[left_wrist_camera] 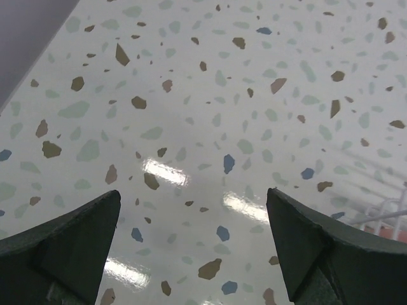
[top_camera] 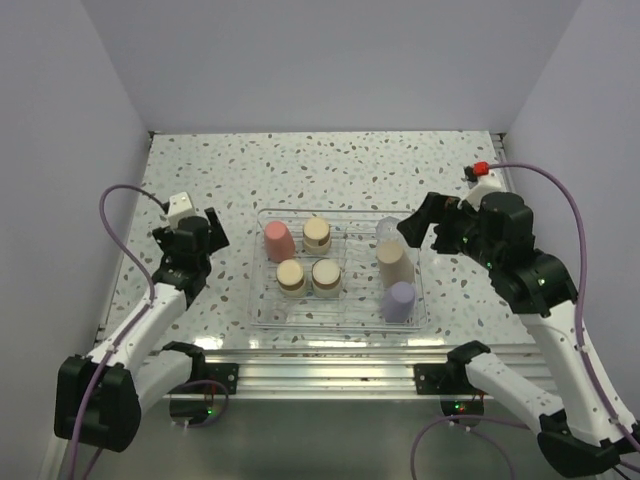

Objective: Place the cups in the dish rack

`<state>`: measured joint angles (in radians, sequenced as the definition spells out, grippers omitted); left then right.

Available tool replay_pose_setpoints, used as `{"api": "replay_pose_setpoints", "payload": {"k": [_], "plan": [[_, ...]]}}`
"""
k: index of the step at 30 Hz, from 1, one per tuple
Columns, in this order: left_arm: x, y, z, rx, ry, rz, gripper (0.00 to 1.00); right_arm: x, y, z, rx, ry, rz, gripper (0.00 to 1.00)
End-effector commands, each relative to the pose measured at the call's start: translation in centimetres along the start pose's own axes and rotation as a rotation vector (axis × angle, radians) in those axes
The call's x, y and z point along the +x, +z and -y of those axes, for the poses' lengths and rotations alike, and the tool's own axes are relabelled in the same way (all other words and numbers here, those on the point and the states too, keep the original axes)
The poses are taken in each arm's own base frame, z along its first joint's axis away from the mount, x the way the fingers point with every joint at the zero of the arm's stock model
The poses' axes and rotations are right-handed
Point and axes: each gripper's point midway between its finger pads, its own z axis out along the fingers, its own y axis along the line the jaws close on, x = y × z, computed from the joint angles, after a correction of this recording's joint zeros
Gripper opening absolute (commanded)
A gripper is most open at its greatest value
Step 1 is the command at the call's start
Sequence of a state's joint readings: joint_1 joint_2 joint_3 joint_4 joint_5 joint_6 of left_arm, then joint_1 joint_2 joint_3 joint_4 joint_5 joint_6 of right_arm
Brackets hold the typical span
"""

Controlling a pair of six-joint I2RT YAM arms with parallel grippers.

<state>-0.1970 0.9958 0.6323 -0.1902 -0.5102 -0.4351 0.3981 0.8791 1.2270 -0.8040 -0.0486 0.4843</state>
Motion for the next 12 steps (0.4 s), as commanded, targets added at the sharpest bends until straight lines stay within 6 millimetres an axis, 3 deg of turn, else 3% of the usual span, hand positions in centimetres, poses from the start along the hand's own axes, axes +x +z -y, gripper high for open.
{"api": "replay_pose_setpoints", "payload": {"k": [1,2,3,4,6,7,9,12], "plan": [[-2.7,1.5,-1.1,-0.044,-0.073,0.276,1.0,-1.5,-0.7,0.4,0.018,0.019,0.103,0.98],[-3.4,1.8,-1.5,-0.065,-0.094,0.349,1.0,-1.5,-1.0,0.4,0.017,0.027,0.111,0.98],[-1.0,2.3,-2.8,-0.102,-0.074,0.334,1.0,-1.3,-1.1,0.5,0.023,0.033,0.108,0.98],[-1.8,2.3,-2.9,-0.102,-0.111,0.392,1.0,-1.1,-1.2,0.8,0.038,0.051,0.099,0.98],[0.3,3.2,-3.6,-0.108,-0.094,0.371,1.0,-1.2,-1.4,0.8,0.044,0.054,0.097,0.98],[-0.1,3.3,-3.3,-0.087,-0.1,0.392,1.0,-1.4,-1.5,0.6,0.034,0.043,0.101,0.98],[1.3,4.1,-3.5,-0.095,-0.063,0.361,1.0,-1.6,-1.7,0.4,0.023,0.032,0.113,0.98],[1.1,5.0,-3.3,-0.077,-0.031,0.364,1.0,-2.5,-1.9,1.0,0.064,0.018,0.15,0.98]]}}
